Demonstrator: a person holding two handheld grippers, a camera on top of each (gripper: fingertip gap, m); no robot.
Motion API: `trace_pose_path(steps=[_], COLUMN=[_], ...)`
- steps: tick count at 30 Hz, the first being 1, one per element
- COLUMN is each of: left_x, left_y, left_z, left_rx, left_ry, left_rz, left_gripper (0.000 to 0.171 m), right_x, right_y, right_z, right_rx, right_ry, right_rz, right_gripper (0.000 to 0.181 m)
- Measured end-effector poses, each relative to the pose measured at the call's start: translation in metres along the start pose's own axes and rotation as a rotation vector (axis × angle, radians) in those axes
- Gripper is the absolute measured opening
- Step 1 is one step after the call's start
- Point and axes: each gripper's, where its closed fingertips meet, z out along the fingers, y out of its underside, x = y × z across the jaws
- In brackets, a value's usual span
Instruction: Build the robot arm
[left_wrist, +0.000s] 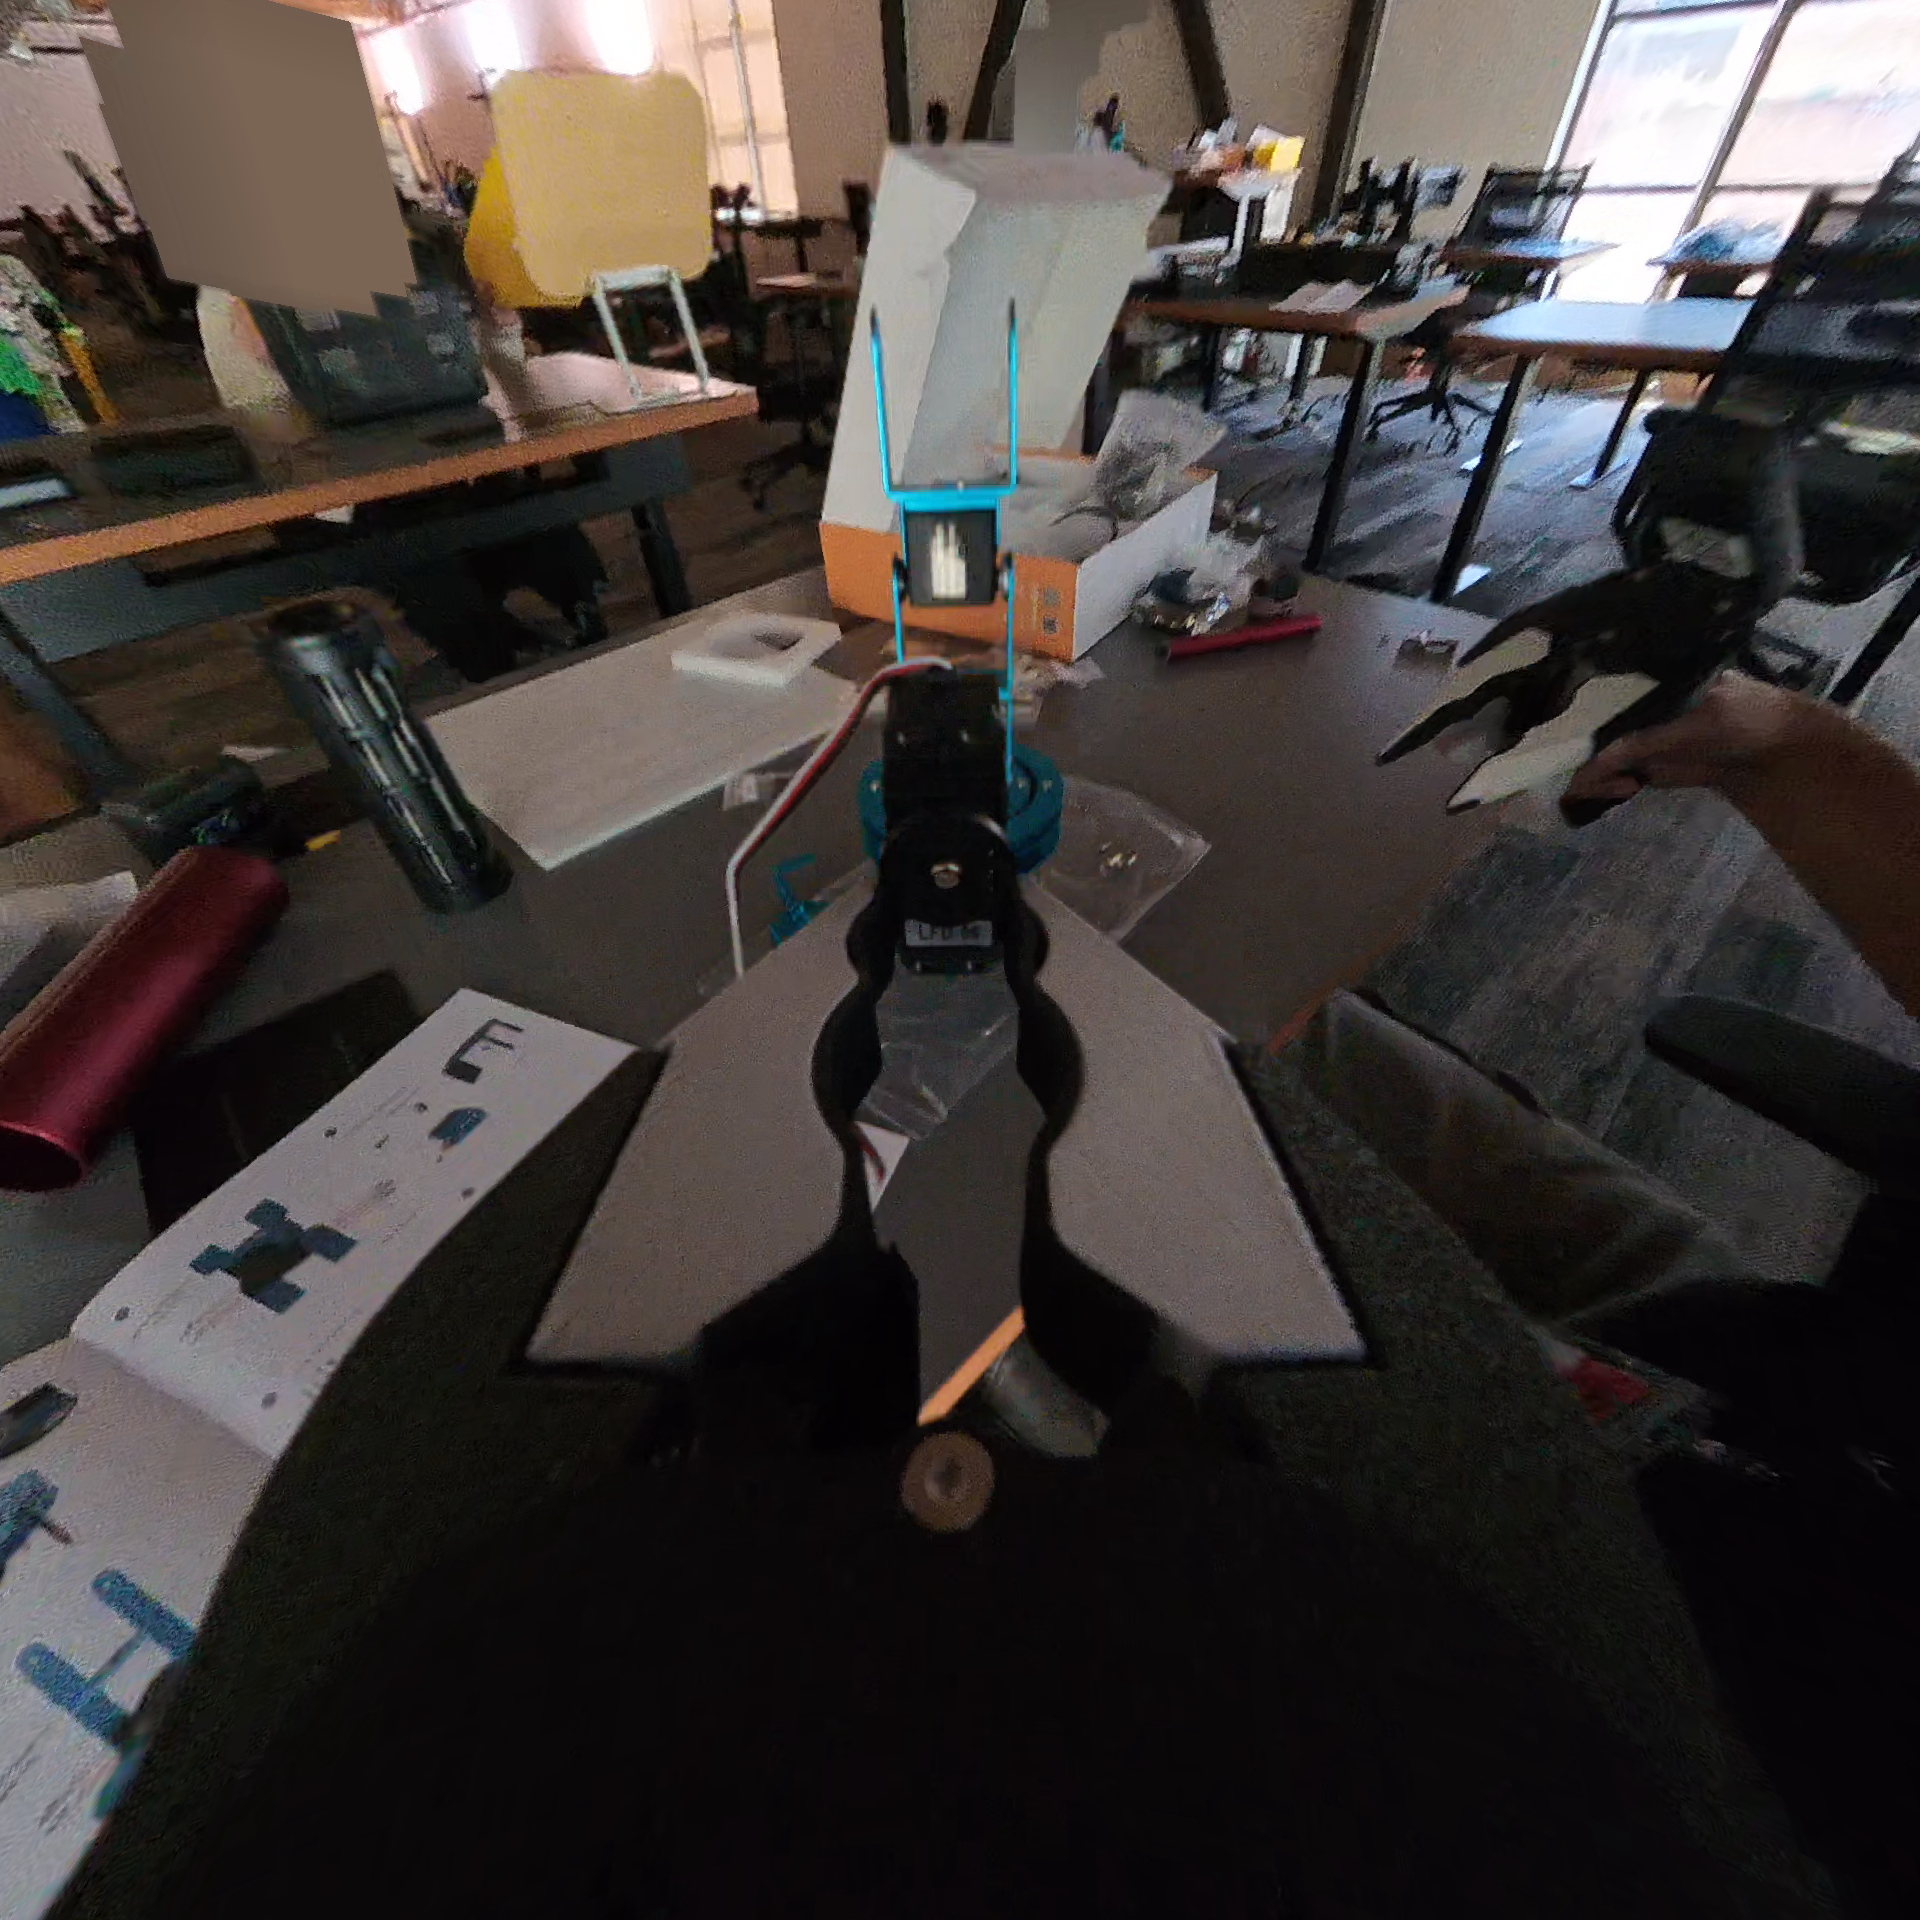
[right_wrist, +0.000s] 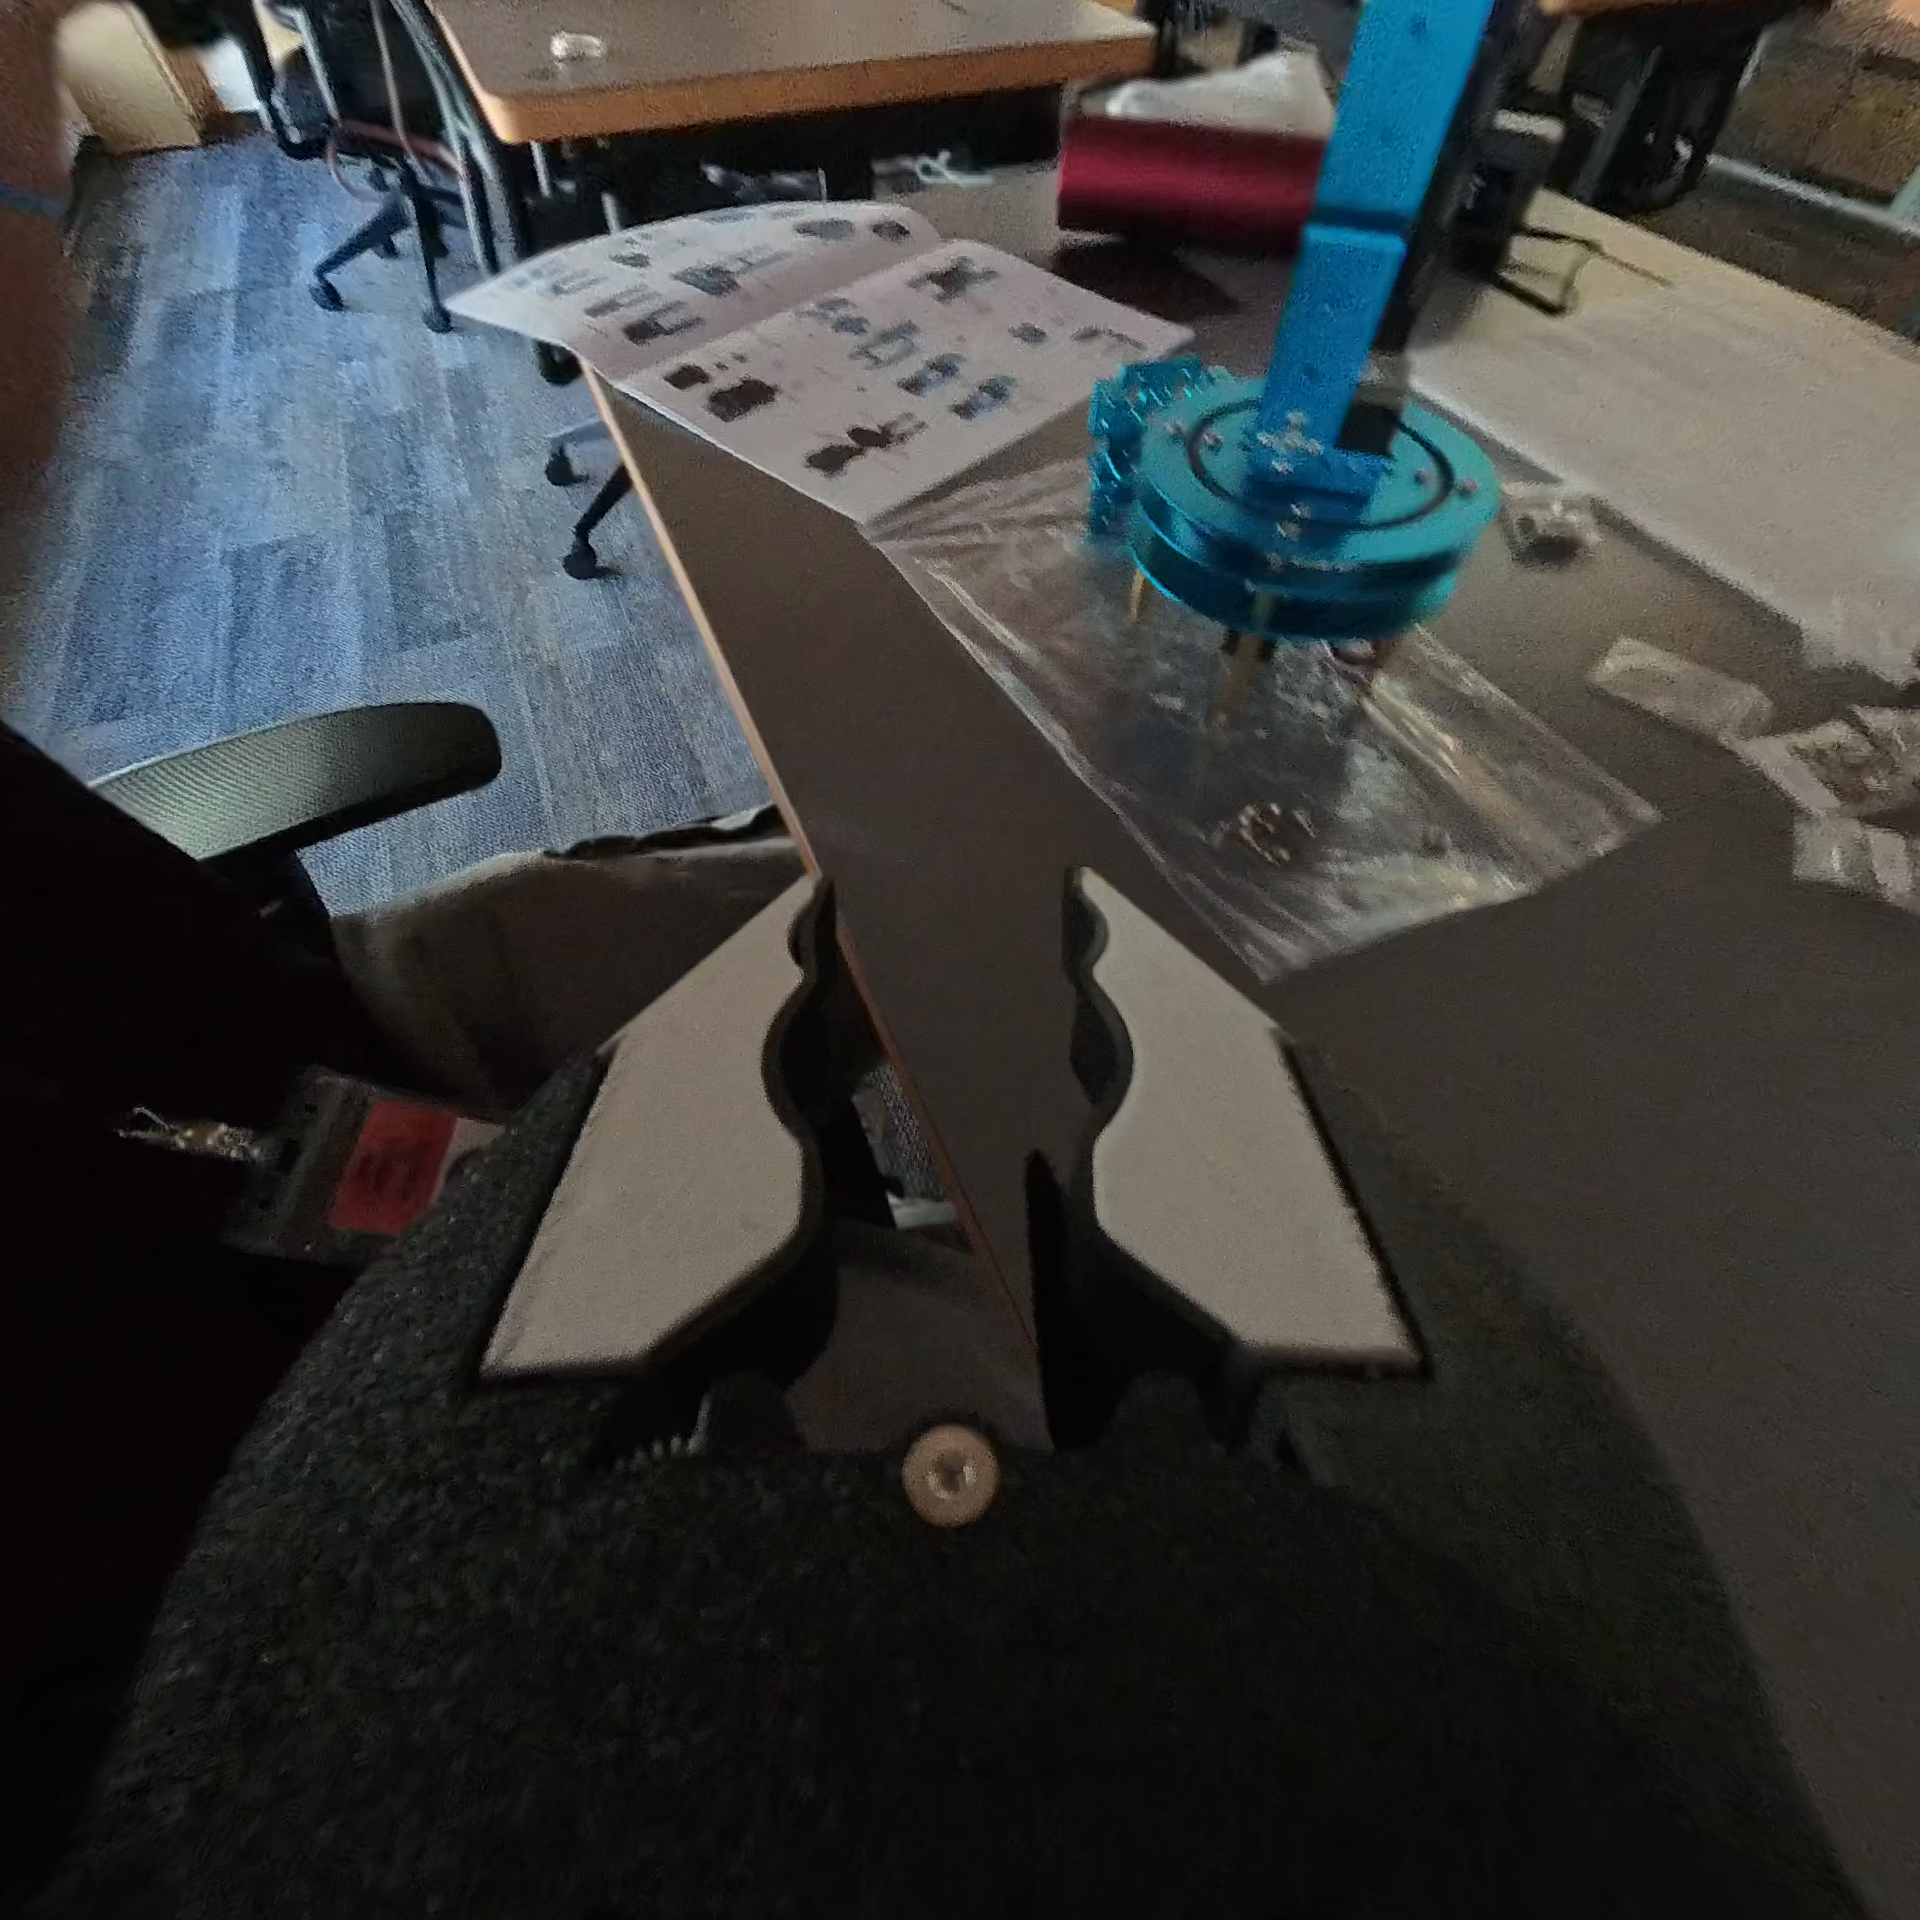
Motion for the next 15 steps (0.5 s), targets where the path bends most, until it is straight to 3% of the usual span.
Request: trace_pose_path(steps=[6, 10, 15], left_x=[0.036, 0.042, 0.057], left_y=[0.044, 0.05, 0.061], left_z=[0.05, 0.066, 0.074], left_rx=[-0.065, -0.059, -0.074], left_ry=[-0.09, -0.168, -0.196], left_rz=[0.122, 0.153, 0.128], left_gripper=[0.02, 0.02, 0.019], right_x=[-0.064, -0.058, -0.041], right_y=[-0.073, -0.076, -0.073], right_z=[0.06, 0.085, 0.081], right_rx=[0.172, 0.113, 0.109], right_ry=[-0.194, -0.172, -0.234], right_rz=[0.048, 0.034, 0.107], right_gripper=[0.054, 0.056, 0.054])
